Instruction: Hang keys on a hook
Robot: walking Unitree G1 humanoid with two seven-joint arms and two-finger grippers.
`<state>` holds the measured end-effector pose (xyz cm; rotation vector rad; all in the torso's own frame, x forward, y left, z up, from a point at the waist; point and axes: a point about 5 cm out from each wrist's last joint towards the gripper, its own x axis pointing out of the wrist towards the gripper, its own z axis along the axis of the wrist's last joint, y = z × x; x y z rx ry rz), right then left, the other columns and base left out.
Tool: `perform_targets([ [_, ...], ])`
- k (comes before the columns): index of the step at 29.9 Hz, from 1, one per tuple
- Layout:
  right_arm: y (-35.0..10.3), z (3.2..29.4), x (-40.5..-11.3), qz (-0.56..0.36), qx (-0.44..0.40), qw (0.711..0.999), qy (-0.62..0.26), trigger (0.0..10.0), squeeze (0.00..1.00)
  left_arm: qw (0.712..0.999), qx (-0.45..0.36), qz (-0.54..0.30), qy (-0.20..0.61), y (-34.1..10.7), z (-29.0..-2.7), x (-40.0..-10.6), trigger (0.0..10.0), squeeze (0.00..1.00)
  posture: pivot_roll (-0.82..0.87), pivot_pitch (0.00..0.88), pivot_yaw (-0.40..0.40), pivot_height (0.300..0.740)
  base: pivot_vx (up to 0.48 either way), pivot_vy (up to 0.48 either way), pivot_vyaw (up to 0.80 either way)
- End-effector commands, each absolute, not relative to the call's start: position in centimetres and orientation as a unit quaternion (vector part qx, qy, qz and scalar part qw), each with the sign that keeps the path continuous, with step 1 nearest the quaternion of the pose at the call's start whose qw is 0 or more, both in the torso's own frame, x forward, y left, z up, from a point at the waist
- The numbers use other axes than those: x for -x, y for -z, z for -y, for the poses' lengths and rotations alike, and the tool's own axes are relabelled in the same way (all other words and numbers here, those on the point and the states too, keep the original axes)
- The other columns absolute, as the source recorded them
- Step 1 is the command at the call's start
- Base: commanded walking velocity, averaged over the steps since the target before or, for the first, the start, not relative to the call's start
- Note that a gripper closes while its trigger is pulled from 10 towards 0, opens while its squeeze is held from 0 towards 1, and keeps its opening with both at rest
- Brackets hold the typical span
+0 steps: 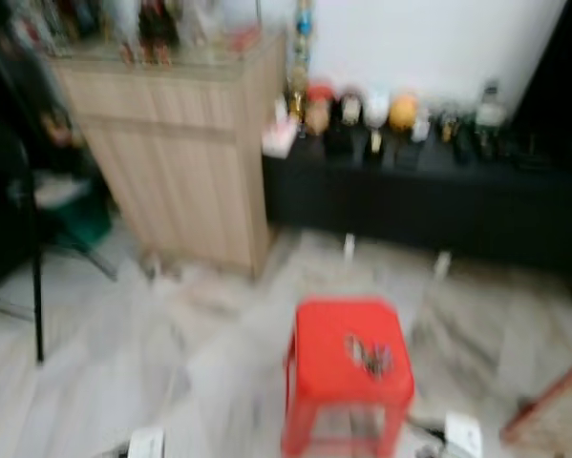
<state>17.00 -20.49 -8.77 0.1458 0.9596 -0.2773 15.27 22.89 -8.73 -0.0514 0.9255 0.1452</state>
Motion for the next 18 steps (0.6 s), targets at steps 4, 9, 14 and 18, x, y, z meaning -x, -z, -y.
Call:
perform_targets([
  [4,8.8,19.5,-17.3,-0.456,-0.087,0.876,0.126,10.0,0.0,0.888,0.019,-0.452,-0.08,8.8,-23.6,-14.7,10.0,0.0,0.18,0.0,-0.033,0.74,0.294,0.0,0.0],
  [9,8.7,19.4,-17.6,-0.453,-0.088,0.879,0.121,10.0,0.0,0.889,0.02,-0.452,-0.075,8.9,-22.7,-15.0,10.0,0.0,0.18,0.001,-0.033,0.74,0.228,0.0,0.0],
  [14,8.4,19.2,-18.2,-0.443,-0.08,0.886,0.108,10.0,0.0,0.889,0.02,-0.451,-0.07,9.0,-21.8,-15.3,10.0,0.0,0.17,0.002,-0.033,0.74,0.0,0.0,0.16],
  [18,8.3,19.0,-18.4,-0.44,-0.083,0.888,0.105,10.0,0.0,0.89,0.021,-0.451,-0.068,9.0,-21.5,-15.4,10.0,0.0,0.17,0.003,-0.035,0.74,0.0,0.0,0.8],
])
